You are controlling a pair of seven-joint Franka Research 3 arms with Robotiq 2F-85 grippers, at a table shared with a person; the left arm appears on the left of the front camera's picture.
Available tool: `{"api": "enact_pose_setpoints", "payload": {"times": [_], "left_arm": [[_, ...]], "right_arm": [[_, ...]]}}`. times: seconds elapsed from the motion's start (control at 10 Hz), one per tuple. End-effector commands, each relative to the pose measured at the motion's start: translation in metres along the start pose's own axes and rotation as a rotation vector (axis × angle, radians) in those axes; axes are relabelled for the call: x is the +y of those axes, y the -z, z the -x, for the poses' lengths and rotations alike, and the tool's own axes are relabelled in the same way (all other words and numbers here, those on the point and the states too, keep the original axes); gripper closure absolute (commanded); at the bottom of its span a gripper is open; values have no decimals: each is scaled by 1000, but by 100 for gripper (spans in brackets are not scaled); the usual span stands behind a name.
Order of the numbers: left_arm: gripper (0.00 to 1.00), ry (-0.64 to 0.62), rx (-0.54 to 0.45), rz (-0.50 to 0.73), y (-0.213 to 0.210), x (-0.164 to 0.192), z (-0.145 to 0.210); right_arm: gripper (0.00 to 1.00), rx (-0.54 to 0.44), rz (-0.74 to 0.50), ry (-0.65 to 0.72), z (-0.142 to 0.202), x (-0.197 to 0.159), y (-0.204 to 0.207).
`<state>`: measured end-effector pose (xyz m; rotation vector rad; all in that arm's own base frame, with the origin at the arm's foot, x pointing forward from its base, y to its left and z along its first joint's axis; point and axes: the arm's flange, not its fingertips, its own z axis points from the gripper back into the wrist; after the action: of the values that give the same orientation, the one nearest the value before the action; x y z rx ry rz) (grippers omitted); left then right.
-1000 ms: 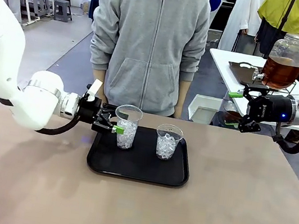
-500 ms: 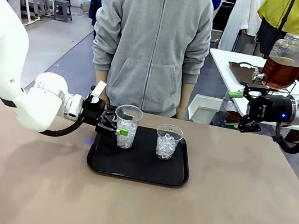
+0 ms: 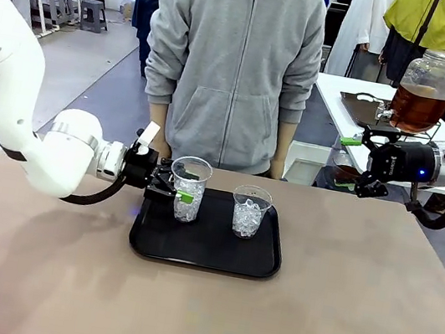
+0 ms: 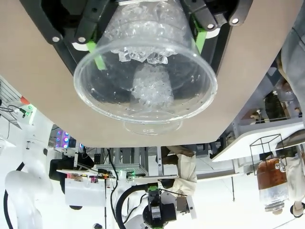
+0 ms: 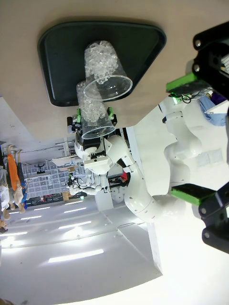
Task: Pour the drink into the iced cup.
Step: Pick up the iced cup indicated by the human and present it to them.
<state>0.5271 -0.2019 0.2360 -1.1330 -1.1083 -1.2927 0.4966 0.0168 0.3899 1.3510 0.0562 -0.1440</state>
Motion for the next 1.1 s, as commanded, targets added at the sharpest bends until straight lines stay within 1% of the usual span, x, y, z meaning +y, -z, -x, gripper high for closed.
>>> {"api": "enact_pose_setpoints", "payload": {"times": [0.0,0.3,0.4,0.7,0.9,1.0], "left_arm": [[30,-13,-50,-10,9,3,-1],[30,-19,-74,-38,8,3,-3],[30,-24,-92,-51,5,6,-11],[30,-29,-76,-96,4,27,-72],[30,-40,-66,-109,3,42,-105],[30,-65,-74,-112,3,51,-119]], "right_arm": [[0,-3,5,-3,0,1,0],[0,-3,5,-3,0,1,0],[0,-3,5,-3,0,1,0],[0,-3,5,-3,0,1,0],[0,-3,5,-3,0,1,0],[0,-3,5,-3,0,1,0]]}}
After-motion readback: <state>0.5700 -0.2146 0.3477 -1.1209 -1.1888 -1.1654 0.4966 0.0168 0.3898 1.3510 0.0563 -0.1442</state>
